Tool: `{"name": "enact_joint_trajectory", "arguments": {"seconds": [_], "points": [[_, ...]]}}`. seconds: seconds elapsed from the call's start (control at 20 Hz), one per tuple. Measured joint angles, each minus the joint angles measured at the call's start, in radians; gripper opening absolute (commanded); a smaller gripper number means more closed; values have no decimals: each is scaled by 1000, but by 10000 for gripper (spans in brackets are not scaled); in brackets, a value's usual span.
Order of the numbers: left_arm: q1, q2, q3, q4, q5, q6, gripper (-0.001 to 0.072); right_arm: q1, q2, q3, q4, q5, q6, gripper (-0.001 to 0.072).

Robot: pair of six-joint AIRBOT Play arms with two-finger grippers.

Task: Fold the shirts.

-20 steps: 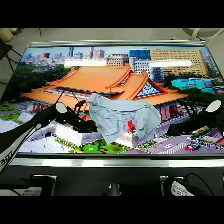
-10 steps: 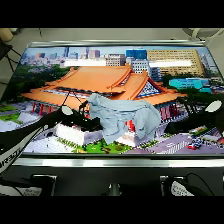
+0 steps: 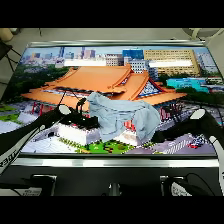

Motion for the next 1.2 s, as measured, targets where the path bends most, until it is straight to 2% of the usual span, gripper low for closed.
{"name": "enact_joint_trajectory", "arguments": {"seconds": [0.1,0.15,0.2,0.3,0.55,0.75,0.95,1.05,1.2], "points": [[0,17,0,0,-7,6,27,49,-6,-32,13,-83,10,668],[-1,26,0,0,-8,8,28,64,-12,-42,14,-129,27,601],[0,34,0,0,-10,11,28,74,-16,-48,23,-155,49,463],[0,46,0,0,-10,14,28,89,-31,-58,31,-224,86,25],[5,89,19,12,-17,48,26,100,-20,11,0,-246,97,16],[53,232,107,134,-25,59,26,103,92,251,-135,-185,98,16],[177,476,291,297,-26,-39,26,103,262,617,-352,-173,178,15],[251,615,383,347,11,-94,26,103,348,776,-460,-200,230,15],[331,798,463,382,108,-159,26,104,454,914,-539,-230,283,15]]}}
